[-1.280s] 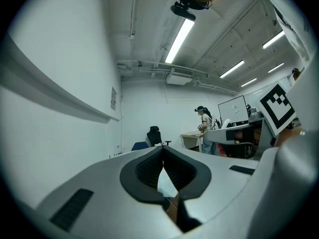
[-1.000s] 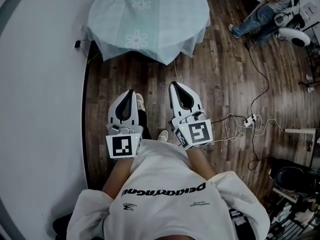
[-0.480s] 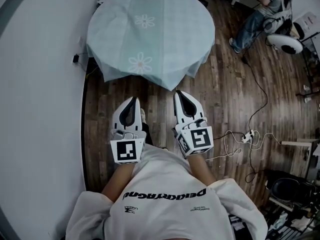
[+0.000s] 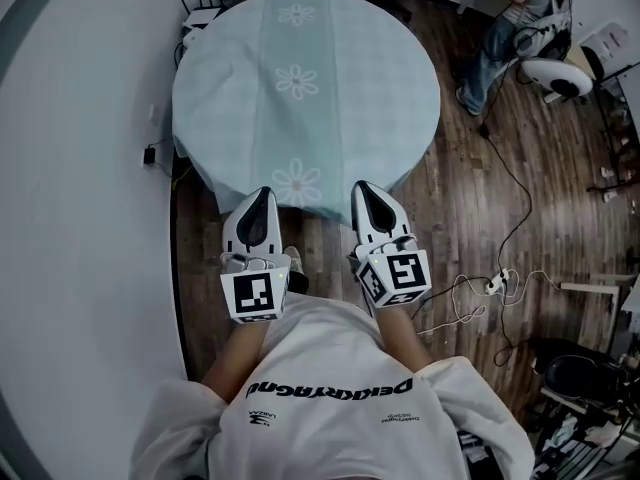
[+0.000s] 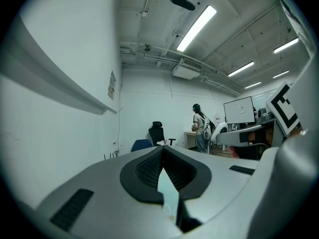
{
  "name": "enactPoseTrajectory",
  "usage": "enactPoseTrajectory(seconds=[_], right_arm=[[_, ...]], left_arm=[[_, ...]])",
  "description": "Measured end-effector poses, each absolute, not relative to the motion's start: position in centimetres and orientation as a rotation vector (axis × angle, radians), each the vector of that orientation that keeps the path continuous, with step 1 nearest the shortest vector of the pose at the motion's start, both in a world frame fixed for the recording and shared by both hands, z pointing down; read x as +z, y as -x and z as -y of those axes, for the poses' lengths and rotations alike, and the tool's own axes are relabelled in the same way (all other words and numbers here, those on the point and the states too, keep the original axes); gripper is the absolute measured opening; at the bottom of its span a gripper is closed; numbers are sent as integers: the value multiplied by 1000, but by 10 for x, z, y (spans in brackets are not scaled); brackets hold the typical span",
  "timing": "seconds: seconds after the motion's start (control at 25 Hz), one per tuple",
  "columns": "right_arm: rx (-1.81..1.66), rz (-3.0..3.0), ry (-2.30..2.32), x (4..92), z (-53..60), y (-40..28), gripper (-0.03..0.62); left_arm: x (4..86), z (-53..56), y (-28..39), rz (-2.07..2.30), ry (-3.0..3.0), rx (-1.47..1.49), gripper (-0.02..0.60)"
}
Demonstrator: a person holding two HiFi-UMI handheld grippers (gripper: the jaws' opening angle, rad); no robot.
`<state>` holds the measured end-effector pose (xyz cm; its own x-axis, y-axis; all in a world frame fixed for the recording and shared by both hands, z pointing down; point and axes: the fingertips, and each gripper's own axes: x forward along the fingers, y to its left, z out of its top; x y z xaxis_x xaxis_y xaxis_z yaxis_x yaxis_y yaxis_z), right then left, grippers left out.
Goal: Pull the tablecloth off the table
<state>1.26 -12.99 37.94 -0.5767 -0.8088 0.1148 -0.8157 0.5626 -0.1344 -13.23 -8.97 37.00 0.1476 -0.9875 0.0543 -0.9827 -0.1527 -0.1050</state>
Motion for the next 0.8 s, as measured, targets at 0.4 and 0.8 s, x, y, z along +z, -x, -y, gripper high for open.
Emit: enactPoseTrajectory(seconds=[0.4,0.8], right_arm=[[395,2613,-1516,414,233,25,32],[492,2520,-1514,469,322,22,34]], left_arm=[[404,194,187,-1992,2433,-272,17],[462,279,221,-2133,2471,-335,17]])
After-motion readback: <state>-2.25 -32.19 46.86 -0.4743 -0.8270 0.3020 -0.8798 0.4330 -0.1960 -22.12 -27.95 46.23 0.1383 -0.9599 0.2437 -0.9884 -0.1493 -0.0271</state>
